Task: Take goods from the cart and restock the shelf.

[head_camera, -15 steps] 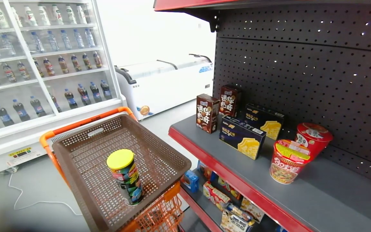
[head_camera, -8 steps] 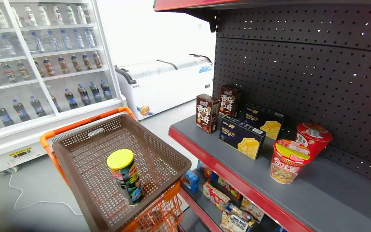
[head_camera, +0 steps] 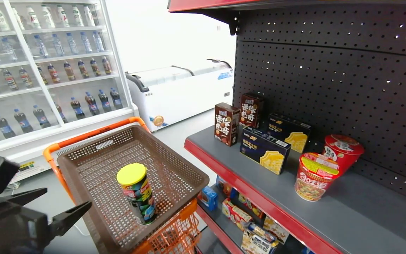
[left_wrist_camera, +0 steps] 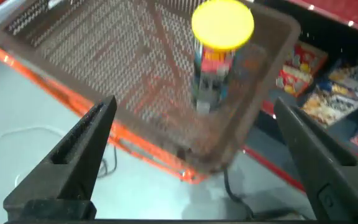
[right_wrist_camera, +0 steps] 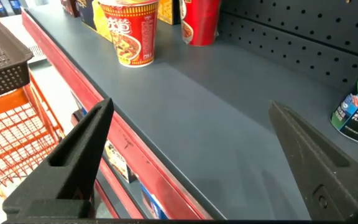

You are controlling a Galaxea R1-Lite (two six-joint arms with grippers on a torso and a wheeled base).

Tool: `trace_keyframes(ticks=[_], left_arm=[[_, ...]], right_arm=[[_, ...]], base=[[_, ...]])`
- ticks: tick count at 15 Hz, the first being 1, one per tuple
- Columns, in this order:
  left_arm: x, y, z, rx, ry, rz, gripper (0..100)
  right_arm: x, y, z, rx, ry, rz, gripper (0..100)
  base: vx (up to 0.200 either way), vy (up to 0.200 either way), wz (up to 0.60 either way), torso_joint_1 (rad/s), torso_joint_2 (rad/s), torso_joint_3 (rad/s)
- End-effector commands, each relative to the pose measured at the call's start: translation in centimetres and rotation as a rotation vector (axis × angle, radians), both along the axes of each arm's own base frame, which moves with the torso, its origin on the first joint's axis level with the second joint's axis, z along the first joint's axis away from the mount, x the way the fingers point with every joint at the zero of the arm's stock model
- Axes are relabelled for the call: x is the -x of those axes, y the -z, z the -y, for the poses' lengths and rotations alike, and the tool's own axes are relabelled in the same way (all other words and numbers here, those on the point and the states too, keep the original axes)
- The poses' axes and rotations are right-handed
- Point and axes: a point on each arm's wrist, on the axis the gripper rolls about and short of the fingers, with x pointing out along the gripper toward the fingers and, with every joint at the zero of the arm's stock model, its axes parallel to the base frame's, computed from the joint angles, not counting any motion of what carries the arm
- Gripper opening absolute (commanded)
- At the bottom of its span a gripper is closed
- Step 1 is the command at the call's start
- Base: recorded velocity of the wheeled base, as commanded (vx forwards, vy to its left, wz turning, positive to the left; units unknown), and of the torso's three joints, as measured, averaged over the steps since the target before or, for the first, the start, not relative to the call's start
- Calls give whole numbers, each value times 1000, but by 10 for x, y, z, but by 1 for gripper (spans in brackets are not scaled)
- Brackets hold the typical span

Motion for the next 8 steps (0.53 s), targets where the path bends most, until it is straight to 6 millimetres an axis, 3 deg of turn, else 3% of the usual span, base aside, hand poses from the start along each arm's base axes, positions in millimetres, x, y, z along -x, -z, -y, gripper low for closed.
trace_keyframes(ticks=[1,8], left_arm=[[-33,66,15,-14,77,-184,100],[-65,95,26,19,86,-181,100]], right_arm=[[0,0,0,1,-1,-2,100],[0,0,0,1,-1,0,100]], base=[[0,0,0,0,0,0],[0,0,0,0,0,0]])
